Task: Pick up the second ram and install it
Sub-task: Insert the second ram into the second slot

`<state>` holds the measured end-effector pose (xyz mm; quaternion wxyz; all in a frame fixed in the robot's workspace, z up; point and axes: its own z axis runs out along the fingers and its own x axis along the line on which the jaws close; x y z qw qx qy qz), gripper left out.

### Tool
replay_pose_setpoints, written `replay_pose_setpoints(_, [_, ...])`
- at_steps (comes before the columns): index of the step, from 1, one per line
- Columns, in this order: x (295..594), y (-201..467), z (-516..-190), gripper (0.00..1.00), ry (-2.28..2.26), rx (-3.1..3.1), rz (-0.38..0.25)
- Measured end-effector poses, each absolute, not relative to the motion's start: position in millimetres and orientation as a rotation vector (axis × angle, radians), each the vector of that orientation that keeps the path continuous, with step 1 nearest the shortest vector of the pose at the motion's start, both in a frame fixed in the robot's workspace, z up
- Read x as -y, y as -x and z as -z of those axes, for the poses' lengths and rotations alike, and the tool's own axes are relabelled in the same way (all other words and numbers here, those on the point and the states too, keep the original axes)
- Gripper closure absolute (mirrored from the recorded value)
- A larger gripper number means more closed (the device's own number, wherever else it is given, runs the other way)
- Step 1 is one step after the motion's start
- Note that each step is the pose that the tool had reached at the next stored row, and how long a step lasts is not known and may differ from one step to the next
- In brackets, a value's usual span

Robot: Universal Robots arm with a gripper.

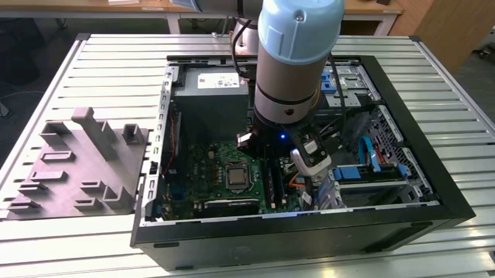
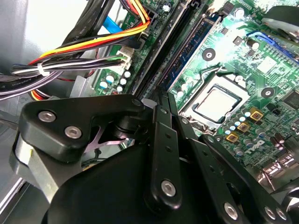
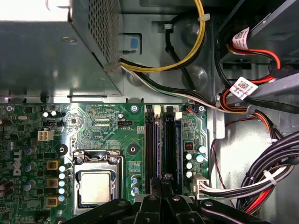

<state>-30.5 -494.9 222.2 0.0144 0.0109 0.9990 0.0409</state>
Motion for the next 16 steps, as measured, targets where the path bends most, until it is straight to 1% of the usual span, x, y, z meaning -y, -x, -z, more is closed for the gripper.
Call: replay_pose_setpoints(16, [494.9, 31.2, -219.4, 0.88, -0.034, -3.110, -0.125])
